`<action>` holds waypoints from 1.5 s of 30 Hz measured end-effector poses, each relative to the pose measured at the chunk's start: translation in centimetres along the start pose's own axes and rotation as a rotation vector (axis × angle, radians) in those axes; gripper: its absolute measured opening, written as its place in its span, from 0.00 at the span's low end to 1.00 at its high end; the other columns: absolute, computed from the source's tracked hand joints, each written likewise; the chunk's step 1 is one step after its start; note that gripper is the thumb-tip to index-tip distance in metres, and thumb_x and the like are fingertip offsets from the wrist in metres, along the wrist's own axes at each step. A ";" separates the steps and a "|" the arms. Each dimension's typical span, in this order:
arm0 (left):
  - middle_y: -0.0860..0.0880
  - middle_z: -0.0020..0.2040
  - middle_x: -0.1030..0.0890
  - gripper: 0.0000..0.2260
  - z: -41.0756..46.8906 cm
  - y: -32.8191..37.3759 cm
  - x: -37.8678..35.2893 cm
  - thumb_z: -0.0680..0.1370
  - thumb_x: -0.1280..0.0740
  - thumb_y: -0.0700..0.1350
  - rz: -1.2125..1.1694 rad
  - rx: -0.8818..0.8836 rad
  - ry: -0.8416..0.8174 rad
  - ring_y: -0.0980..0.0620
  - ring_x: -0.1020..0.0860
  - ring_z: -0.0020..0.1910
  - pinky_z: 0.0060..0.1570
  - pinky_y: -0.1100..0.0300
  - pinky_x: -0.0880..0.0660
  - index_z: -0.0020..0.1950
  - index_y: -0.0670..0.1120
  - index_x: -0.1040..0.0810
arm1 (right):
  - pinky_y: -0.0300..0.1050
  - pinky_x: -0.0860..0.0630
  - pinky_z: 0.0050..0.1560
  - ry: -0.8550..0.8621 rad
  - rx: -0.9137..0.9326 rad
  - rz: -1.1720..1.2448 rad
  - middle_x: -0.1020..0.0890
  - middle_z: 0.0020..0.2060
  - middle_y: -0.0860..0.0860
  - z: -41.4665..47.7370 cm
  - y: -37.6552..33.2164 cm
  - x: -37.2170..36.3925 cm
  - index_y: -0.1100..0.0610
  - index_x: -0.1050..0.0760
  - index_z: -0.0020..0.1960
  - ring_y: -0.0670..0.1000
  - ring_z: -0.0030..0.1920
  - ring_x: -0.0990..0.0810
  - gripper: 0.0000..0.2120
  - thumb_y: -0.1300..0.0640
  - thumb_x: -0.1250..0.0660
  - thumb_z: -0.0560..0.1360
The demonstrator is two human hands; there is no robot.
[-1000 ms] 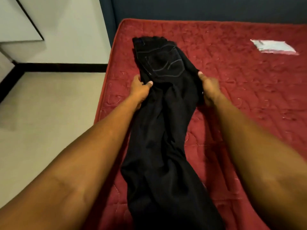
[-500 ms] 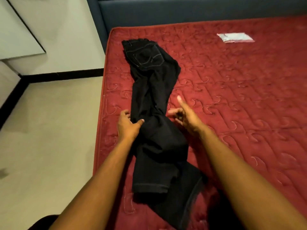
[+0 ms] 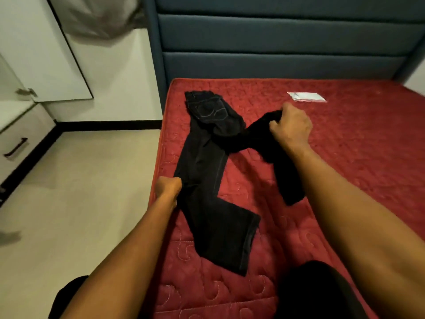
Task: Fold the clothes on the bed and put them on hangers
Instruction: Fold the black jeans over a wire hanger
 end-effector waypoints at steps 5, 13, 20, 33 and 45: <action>0.36 0.53 0.17 0.21 -1.5 -0.9 0.7 0.71 0.33 0.51 0.216 -0.084 0.087 0.34 0.18 0.50 0.52 0.45 0.19 0.56 0.37 0.20 | 0.58 0.32 0.60 0.167 0.218 -0.251 0.26 0.60 0.59 -5.1 -1.4 -2.1 0.57 0.28 0.62 0.64 0.61 0.27 0.26 0.51 0.33 0.65; 0.37 0.62 0.21 0.23 -5.9 -5.3 -1.7 0.74 0.28 0.39 0.347 -0.169 -0.137 0.36 0.21 0.61 0.59 0.50 0.24 0.68 0.38 0.27 | 0.55 0.26 0.68 -0.897 0.211 -0.228 0.29 0.71 0.60 -20.8 0.4 -14.9 0.57 0.30 0.71 0.63 0.69 0.27 0.44 0.34 0.22 0.65; 0.41 0.47 0.20 0.16 -8.1 -7.5 -1.0 0.81 0.41 0.34 -0.115 0.195 -0.787 0.44 0.18 0.43 0.40 0.49 0.17 0.67 0.43 0.25 | 0.45 0.26 0.41 -1.014 0.444 0.132 0.18 0.43 0.52 -23.2 -7.8 -6.3 0.56 0.19 0.51 0.52 0.43 0.20 0.10 0.58 0.26 0.70; 0.40 0.49 0.16 0.09 -7.1 -9.6 7.0 0.76 0.27 0.38 0.191 0.062 -0.412 0.42 0.17 0.45 0.44 0.54 0.18 0.55 0.39 0.20 | 0.53 0.16 0.41 -0.969 -0.359 0.418 0.17 0.49 0.61 -26.8 -2.9 -12.4 0.59 0.25 0.55 0.60 0.43 0.15 0.17 0.47 0.28 0.76; 0.42 0.51 0.14 0.12 -11.2 -13.6 5.3 0.83 0.36 0.39 0.172 0.262 -0.937 0.46 0.15 0.44 0.41 0.47 0.16 0.65 0.38 0.22 | 0.42 0.24 0.28 -1.146 -0.456 0.541 0.28 0.37 0.55 -28.5 0.5 -10.9 0.61 0.25 0.46 0.49 0.33 0.29 0.05 0.67 0.29 0.76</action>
Point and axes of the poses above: each hand's wrist, its own z-axis towards the middle knuckle, its own x-axis out of the back of the hand, y = z × x, the point moved 6 cm from there along z, towards the middle knuckle
